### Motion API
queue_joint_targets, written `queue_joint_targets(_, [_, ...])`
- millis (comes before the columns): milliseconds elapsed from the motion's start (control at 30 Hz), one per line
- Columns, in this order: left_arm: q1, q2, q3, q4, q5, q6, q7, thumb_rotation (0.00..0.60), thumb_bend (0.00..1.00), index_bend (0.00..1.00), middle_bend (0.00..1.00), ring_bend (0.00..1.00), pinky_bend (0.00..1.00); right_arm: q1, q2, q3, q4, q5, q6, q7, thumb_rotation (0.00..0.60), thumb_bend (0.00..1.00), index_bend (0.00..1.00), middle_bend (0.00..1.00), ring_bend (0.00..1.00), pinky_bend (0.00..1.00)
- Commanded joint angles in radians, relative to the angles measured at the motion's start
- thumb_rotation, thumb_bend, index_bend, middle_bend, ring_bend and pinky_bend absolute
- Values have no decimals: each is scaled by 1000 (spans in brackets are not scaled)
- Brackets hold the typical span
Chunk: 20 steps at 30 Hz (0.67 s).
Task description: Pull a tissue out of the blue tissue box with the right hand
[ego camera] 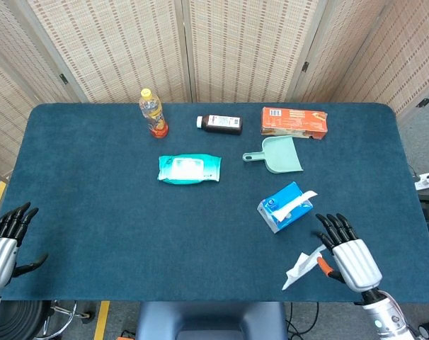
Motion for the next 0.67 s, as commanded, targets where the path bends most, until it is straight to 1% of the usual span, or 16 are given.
queue_joint_targets(33, [0,0,1,0,0,0,0,600,259,0,0,0,115,-9,2,11,-6,15,3,-21,600,239,0,0,0,0])
queue_joint_targets(367, [1,-2,1,4,2,1,1,600,258,0,0,0,115,-19,32,33,-21,20,32,35,600,222,0,0,0,0])
queue_joint_targets(667, [-1,-5,1,5,7,5,3,600,258,0,0,0,115,-29,45,33,-26,17,36,48,600,211,0,0,0,0])
